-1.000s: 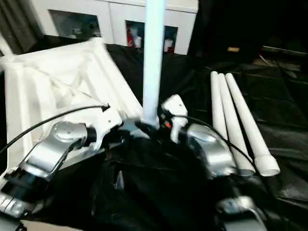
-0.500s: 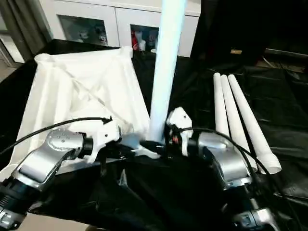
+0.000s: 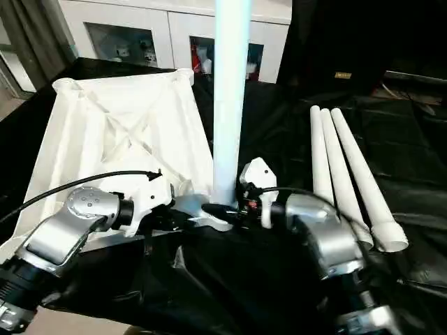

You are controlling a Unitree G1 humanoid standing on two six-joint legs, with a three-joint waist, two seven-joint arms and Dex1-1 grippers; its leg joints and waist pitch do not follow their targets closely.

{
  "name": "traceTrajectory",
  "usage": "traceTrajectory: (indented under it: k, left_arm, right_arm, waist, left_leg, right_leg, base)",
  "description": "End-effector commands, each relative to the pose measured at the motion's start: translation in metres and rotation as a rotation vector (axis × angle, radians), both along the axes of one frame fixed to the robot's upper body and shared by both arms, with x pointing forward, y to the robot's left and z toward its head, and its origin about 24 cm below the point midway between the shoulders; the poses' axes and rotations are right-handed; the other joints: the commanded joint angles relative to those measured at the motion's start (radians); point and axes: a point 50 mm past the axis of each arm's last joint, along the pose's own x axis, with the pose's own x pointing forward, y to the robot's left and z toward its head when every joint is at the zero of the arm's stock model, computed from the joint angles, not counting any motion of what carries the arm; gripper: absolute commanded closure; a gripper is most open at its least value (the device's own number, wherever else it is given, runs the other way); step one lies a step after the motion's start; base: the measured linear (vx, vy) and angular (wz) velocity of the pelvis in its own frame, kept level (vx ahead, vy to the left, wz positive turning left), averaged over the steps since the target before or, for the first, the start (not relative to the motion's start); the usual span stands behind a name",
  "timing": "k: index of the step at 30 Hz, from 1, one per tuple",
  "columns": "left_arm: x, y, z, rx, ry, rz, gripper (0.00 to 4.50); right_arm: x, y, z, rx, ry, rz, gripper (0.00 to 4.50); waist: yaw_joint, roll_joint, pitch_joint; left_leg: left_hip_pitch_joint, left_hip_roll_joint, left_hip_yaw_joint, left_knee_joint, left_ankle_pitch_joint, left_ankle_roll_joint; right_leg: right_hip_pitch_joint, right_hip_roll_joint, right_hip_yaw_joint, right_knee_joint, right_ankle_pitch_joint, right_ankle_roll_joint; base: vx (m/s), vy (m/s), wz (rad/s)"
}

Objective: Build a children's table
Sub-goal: Rotate leg to tighten

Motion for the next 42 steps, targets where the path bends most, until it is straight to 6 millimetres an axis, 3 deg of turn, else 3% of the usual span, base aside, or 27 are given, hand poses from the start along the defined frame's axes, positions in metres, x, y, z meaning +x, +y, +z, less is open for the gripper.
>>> traceTrajectory:
  k: [1, 3, 4, 5, 6, 7, 9, 17, 18, 20, 26, 28, 31, 38, 42]
  left_arm:
    - [0.013, -0.012, 0.021, -0.069, -0.090, 0.030, 4.50]
    - [0.015, -0.013, 0.021, -0.068, -0.095, 0.043, 4.50]
    - [0.027, -0.020, 0.021, -0.072, -0.111, 0.135, 4.50]
    - [0.031, -0.022, 0.021, -0.070, -0.115, 0.171, 4.50]
    - [0.034, -0.024, 0.021, -0.069, -0.117, 0.188, 4.50]
    - [0.038, -0.026, 0.020, -0.069, -0.120, 0.225, 4.50]
    - [0.047, -0.035, 0.019, -0.076, -0.123, 0.308, 4.50]
    - [0.054, -0.055, 0.018, -0.087, -0.134, 0.349, 4.50]
    - [0.054, -0.055, 0.018, -0.087, -0.134, 0.344, 4.50]
    - [0.054, -0.055, 0.018, -0.086, -0.136, 0.338, 4.50]
    - [0.047, -0.052, 0.014, -0.084, -0.140, 0.264, 4.50]
    - [0.041, -0.049, 0.013, -0.095, -0.132, 0.208, 4.50]
    - [0.036, -0.046, 0.012, -0.102, -0.129, 0.160, 4.50]
    - [0.015, -0.029, 0.011, -0.095, -0.099, -0.048, 4.50]
    - [0.011, -0.023, 0.011, -0.093, -0.088, -0.082, 4.50]
  right_arm:
    - [0.004, -0.001, -0.021, -0.019, 0.079, -0.142, 1.91]
    - [0.005, 0.000, -0.022, -0.014, 0.083, -0.165, 1.92]
    - [0.014, 0.006, -0.034, -0.007, 0.117, -0.332, 1.92]
    - [0.018, 0.009, -0.038, -0.017, 0.125, -0.391, 1.92]
    - [0.019, 0.010, -0.040, -0.023, 0.129, -0.419, 1.92]
    - [0.022, 0.013, -0.043, -0.028, 0.141, -0.460, 1.92]
    - [0.030, 0.023, -0.048, -0.027, 0.172, -0.555, 1.92]
    - [0.046, 0.051, -0.040, 0.041, 0.193, -0.634, 1.92]
    - [0.048, 0.052, -0.039, 0.049, 0.188, -0.632, 1.36]
    - [0.049, 0.053, -0.038, 0.048, 0.178, -0.629, 1.22]
    - [0.049, 0.049, -0.033, 0.040, 0.127, -0.564, 0.83]
    - [0.045, 0.043, -0.025, 0.068, 0.091, -0.446, 0.83]
    - [0.040, 0.037, -0.019, 0.070, 0.060, -0.345, 0.83]
    - [0.014, 0.001, -0.006, -0.025, -0.006, -0.032, 0.83]
    - [0.009, -0.006, -0.003, -0.043, -0.004, 0.012, 0.83]
  waist:
    - [-0.003, 0.005, -0.087]
    - [-0.006, 0.005, -0.085]
    - [-0.010, 0.004, -0.084]
    - [-0.013, 0.005, -0.079]
    - [-0.020, 0.003, -0.076]
    - [-0.019, 0.007, -0.081]
    - [-0.024, 0.007, -0.080]
    - [-0.019, 0.013, -0.087]
    - [-0.020, 0.012, -0.087]
    - [-0.019, 0.014, -0.089]
    - [-0.017, 0.015, -0.095]
    - [-0.013, 0.014, -0.095]
    - [-0.010, 0.014, -0.098]
    - [-0.001, 0.018, -0.092]
    - [0.007, 0.020, -0.091]
  left_leg:
    - [0.022, 0.053, -0.021, -0.062, -0.116, 0.042]
    - [0.025, 0.054, -0.021, -0.065, -0.147, 0.025]
    - [0.026, 0.053, -0.020, -0.066, -0.156, 0.018]
    - [0.027, 0.053, -0.019, -0.070, -0.171, 0.008]
    - [0.029, 0.049, -0.021, -0.073, -0.215, -0.018]
    - [0.028, 0.050, -0.026, -0.074, -0.220, -0.033]
    - [0.031, 0.050, -0.023, -0.074, -0.232, -0.035]
    - [0.026, 0.048, -0.023, -0.071, -0.212, -0.017]
    - [0.025, 0.048, -0.024, -0.072, -0.214, -0.014]
    - [0.026, 0.050, -0.023, -0.072, -0.214, -0.011]
    - [0.022, 0.049, -0.022, -0.068, -0.179, 0.008]
    - [0.021, 0.051, -0.022, -0.067, -0.166, 0.020]
    - [0.020, 0.052, -0.021, -0.064, -0.141, 0.042]
    - [0.022, 0.055, -0.021, -0.066, -0.170, 0.046]
    - [0.025, 0.057, -0.020, -0.067, -0.192, 0.040]
  right_leg:
    - [0.046, -0.084, 0.045, -0.062, 0.029, -0.281]
    - [0.045, -0.086, 0.045, -0.068, -0.026, -0.273]
    - [0.043, -0.086, 0.047, -0.070, -0.046, -0.268]
    - [0.038, -0.085, 0.046, -0.074, -0.077, -0.265]
    - [0.040, -0.088, 0.045, -0.082, -0.161, -0.254]
    - [0.047, -0.093, 0.046, -0.082, -0.193, -0.240]
    - [0.037, -0.089, 0.049, -0.086, -0.188, -0.233]
    - [0.041, -0.088, 0.048, -0.085, -0.138, -0.231]
    - [0.043, -0.089, 0.047, -0.084, -0.141, -0.231]
    - [0.042, -0.088, 0.047, -0.084, -0.131, -0.230]
    - [0.047, -0.088, 0.046, -0.077, -0.058, -0.246]
    - [0.052, -0.087, 0.045, -0.076, -0.035, -0.245]
    - [0.049, -0.087, 0.045, -0.070, 0.009, -0.253]
    - [0.048, -0.084, 0.046, -0.077, -0.052, -0.242]
    - [0.040, -0.085, 0.046, -0.081, -0.101, -0.246]
  base:
    - [0.000, 0.000, 0.00]
    - [0.000, 0.000, 0.00]
    - [0.000, 0.000, 0.00]
    - [0.000, 0.000, 0.00]
    - [0.000, 0.000, 0.00]
    - [0.000, 0.000, 0.00]
    - [0.000, 0.000, 0.00]
    - [0.000, 0.000, 0.00]
    - [0.000, 0.000, 0.00]
    - [0.000, 0.000, 0.00]
    - [0.000, 0.000, 0.00]
    - [0.000, 0.000, 0.00]
    - [0.000, 0.000, 0.00]
    - [0.000, 0.000, 0.00]
    - [0.000, 0.000, 0.00]
